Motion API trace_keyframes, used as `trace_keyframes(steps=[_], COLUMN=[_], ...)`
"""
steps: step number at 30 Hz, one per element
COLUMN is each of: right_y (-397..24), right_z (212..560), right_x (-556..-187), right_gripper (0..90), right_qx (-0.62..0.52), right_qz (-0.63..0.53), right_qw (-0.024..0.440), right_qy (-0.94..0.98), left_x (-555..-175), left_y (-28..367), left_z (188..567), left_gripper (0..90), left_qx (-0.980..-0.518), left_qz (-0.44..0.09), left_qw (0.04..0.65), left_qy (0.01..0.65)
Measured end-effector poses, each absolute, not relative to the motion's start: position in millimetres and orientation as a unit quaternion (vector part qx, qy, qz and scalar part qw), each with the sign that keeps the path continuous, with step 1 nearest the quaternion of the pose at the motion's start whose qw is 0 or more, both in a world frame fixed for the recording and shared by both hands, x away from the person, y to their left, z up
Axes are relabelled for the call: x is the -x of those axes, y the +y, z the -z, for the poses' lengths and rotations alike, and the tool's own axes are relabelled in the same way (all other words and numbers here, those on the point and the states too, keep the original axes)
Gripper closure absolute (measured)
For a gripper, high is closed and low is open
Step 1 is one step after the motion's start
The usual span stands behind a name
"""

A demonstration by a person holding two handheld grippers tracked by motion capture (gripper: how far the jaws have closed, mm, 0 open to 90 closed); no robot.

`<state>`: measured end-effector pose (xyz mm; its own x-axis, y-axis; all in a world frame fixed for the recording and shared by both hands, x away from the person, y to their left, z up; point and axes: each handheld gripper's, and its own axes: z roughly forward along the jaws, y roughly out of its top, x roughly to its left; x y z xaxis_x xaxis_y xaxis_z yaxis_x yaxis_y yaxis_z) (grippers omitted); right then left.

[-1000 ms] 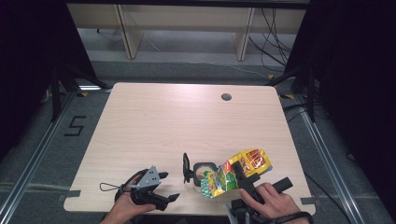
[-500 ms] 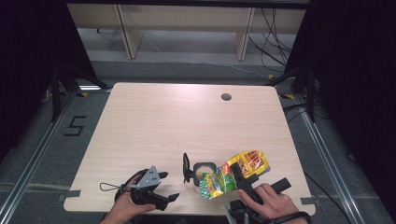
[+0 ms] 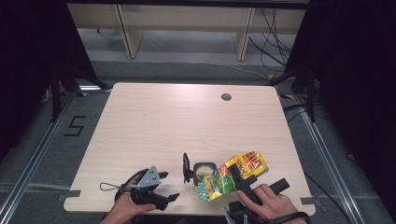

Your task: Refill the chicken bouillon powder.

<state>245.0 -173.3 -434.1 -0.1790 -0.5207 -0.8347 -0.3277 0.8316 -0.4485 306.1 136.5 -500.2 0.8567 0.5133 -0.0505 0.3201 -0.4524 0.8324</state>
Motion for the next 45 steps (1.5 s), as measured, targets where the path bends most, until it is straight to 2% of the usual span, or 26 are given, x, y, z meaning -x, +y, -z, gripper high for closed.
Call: trace_keyframes(steps=[3,11,12,31,45], right_y=[-174.2,-174.7,-175.2,-178.3,-177.0], right_z=[431.3,432.0,430.7,429.5,429.0], right_x=[-244.8,-246.4,-247.3,-246.0,-246.9], right_gripper=[44.1,44.2,44.2,44.2,44.2], right_qx=[0.273,0.287,0.288,0.269,0.286], right_qz=[0.088,0.089,0.092,0.098,0.095], right_qw=[0.582,0.576,0.577,0.576,0.572], right_qy=[0.761,0.76,0.758,0.765,0.763], left_x=[-305.2,-306.6,-305.4,-307.1,-305.5], left_y=[135.5,137.1,136.7,136.2,134.5], left_z=[501.0,499.7,500.2,500.3,502.2], left_gripper=[16.2,16.2,16.2,16.2,16.2], left_qx=[-0.841,-0.849,-0.846,-0.849,-0.844], left_qz=[-0.097,-0.105,-0.102,-0.102,-0.097], left_qw=[0.465,0.457,0.455,0.46,0.463], left_qy=[0.261,0.242,0.256,0.241,0.254])
